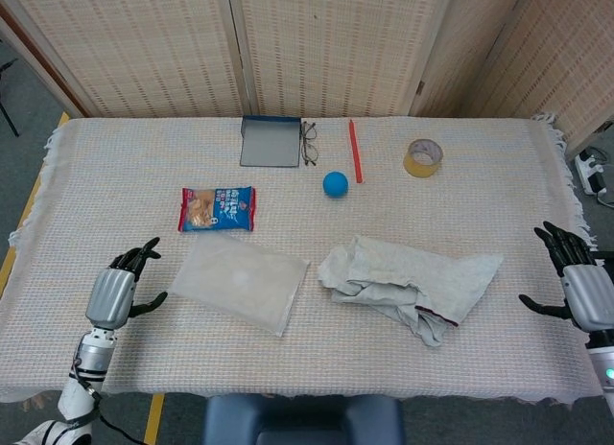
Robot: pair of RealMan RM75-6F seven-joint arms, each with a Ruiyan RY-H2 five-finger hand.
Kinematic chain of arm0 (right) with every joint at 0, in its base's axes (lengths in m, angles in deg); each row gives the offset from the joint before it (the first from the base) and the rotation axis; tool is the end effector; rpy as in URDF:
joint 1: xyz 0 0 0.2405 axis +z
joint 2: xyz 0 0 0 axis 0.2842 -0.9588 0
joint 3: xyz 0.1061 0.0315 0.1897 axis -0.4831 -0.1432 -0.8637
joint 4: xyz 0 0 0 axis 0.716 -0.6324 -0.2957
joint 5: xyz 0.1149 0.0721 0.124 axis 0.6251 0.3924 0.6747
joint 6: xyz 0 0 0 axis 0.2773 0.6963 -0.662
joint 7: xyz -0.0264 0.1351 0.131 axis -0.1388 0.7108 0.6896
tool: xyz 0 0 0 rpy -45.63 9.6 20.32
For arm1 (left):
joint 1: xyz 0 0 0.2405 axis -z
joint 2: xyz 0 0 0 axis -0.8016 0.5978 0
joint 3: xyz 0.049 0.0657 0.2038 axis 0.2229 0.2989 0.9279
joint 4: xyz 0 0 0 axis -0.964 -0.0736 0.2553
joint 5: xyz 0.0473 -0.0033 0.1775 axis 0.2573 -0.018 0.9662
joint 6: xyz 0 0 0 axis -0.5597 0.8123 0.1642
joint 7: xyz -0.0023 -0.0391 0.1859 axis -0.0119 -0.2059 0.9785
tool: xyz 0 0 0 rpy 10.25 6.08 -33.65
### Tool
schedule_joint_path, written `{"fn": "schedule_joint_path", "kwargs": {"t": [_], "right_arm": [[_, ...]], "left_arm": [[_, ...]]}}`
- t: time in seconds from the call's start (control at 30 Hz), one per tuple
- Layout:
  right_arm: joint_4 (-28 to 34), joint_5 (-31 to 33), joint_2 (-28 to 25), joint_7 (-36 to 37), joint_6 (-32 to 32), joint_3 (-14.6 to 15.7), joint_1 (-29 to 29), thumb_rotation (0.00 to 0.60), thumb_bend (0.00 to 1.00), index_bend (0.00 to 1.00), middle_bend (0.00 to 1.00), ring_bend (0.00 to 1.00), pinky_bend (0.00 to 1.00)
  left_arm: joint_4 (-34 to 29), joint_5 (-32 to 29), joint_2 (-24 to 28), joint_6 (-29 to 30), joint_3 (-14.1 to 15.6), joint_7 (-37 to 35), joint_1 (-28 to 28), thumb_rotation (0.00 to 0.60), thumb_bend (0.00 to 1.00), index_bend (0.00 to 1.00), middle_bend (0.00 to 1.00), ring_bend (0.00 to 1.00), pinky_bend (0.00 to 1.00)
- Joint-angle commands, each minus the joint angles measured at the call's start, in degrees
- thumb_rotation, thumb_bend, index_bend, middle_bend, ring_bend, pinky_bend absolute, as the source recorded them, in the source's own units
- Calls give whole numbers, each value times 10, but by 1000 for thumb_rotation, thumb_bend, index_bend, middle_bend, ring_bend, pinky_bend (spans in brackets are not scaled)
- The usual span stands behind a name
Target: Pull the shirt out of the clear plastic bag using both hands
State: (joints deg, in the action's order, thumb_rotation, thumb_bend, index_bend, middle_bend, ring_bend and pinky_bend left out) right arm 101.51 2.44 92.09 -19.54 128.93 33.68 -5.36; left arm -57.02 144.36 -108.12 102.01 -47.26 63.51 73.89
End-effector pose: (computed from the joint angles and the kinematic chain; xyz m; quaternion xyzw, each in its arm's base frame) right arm -0.2883 -0.2551 0.1863 0.5969 -0.4130 0.4131 0.5500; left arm -0.2063 0.2928 0.0769 -0.6125 -0.3681 -0.5012 0.4880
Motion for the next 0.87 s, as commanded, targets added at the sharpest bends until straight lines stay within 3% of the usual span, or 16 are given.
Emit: {"fn": "schedule_joint_path", "kwargs": {"t": [0.03,0.13,0.23,0.47,0.87], "right_arm": [[114,-33,-50,-159,33,24,-32,600,92,0,0,0,0],[135,-50,-23,-224,35,33,-35,600,93,0,0,0,0],[138,-56,8,-264,40,36,-42,600,93,0,0,0,0],[122,-53,46,-301,53,32,-54,600,92,0,0,0,0],[134,-50,40,-293,40,31,-55,600,91,0,0,0,0]], "left_arm": [[-144,0,104,-34,28,27,-19,600,200,165,302,194,291],[-202,-3,152,-61,46,45,-21,600,185,170,248,144,237],[-221,3,175,-43,58,73,-39,600,182,169,210,106,196],[-159,44,165,77,73,32,-115,600,182,159,126,31,103],[-136,33,182,59,62,18,-123,600,178,164,122,17,100]]}}
